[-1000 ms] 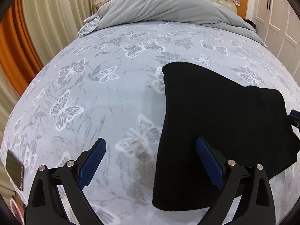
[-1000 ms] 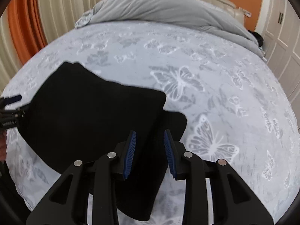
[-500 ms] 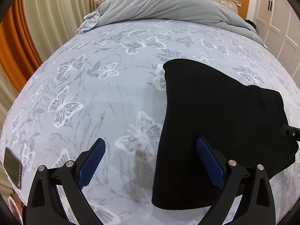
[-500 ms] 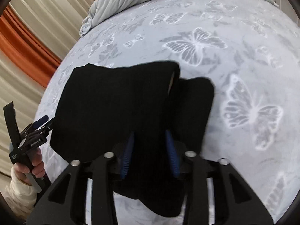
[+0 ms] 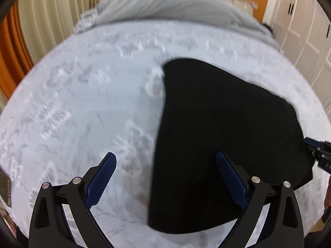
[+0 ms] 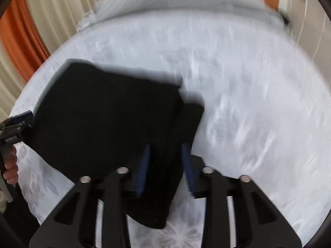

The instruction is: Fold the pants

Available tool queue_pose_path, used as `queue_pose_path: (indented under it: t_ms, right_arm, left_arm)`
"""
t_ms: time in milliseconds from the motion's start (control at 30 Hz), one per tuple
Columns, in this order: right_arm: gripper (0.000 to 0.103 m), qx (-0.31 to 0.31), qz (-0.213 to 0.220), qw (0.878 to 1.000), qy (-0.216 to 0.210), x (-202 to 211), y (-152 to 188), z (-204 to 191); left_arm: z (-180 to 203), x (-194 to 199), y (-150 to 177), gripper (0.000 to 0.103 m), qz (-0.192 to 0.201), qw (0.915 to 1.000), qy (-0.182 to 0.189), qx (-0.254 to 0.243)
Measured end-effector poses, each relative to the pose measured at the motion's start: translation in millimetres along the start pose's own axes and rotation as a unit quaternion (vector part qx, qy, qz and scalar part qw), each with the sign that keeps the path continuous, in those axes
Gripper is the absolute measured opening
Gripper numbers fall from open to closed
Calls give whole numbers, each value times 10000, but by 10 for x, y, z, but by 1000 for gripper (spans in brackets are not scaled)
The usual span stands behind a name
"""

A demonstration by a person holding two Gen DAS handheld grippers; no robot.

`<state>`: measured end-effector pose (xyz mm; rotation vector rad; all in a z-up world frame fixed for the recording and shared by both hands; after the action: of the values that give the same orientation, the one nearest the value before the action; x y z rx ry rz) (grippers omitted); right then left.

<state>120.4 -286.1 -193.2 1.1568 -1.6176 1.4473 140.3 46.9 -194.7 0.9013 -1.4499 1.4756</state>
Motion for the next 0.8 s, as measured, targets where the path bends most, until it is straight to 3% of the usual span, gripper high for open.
queue_pose_path:
  t_ms: [100,133,167,233,267,300,333,367,400,433,533,600,633,667,733,800]
  right_arm:
    - [71,-353,120,9979,-539,245,45,68]
    - [92,-537,106,9960,-703,250,74,111]
    - [96,-722,-73,9937,-858,147,114,143]
    - [92,-959,-524,9844,-1376,-148,161,76]
    - [66,-1020,-633,9786,-1668,-268,175,-28]
    - [60,-1066,-638,9752,-1832,-346,149,-86]
    - [52,-1083,-503,9765,-1794,-348,126,-136]
    - [40,-1003,-419,9792,-1714,-300,88,-197]
    - [36,-946,-292,9812,-1659,-186,48,-249]
    - [33,-931,-123,9800,-1756,-20,26,-302]
    - [32,-622,159,9765,-2058,571,152,-482]
    - [38,-542,84,9768,-2070,700,368,-455]
    - [48,-629,-98,9763,-2066,625,518,-401]
    - [58,-713,-275,9782,-1933,509,619,-325]
    - [60,-1155,-707,9867,-895,188,844,-23]
    - [55,-1298,-75,9887,-745,369,684,65]
  left_arm:
    - [-89,-120,52,97,-339,9971,514,439]
    - [-104,-161,71,98,-470,9946,729,574]
    - [-132,-270,104,98,-743,9870,1140,851]
    - [-136,-329,73,98,-730,9834,1335,992]
    - [-67,-326,44,98,-670,9853,1328,837]
    - [6,-330,21,94,-646,9854,1403,711]
    - [120,-338,2,73,-600,9835,1601,595]
    - [193,-334,-5,68,-580,9817,1728,554]
    - [209,-310,-17,57,-531,9836,1637,539]
    - [222,-217,-32,37,-481,9851,1590,453]
    - [186,144,5,32,-582,9734,2154,526]
    - [149,410,231,34,-830,9620,2546,538]
    - [140,475,398,40,-965,9604,2584,407]
    - [130,460,506,44,-1052,9613,2525,327]
    - [112,229,784,52,-1379,9694,2021,197]
    - [118,148,871,60,-1291,9767,1708,127]
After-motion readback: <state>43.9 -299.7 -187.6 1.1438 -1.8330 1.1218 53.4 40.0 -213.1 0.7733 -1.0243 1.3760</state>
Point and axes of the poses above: each gripper's, at about its wrist camera, not at the fingertips, and x roughly against the way its jaws point, z to its right, y to its underside, the point moved 9 cm from there along -x, roughly the way its jaws point, and after that the axes turned 10 degrees about -z, right-handed, at the moved point
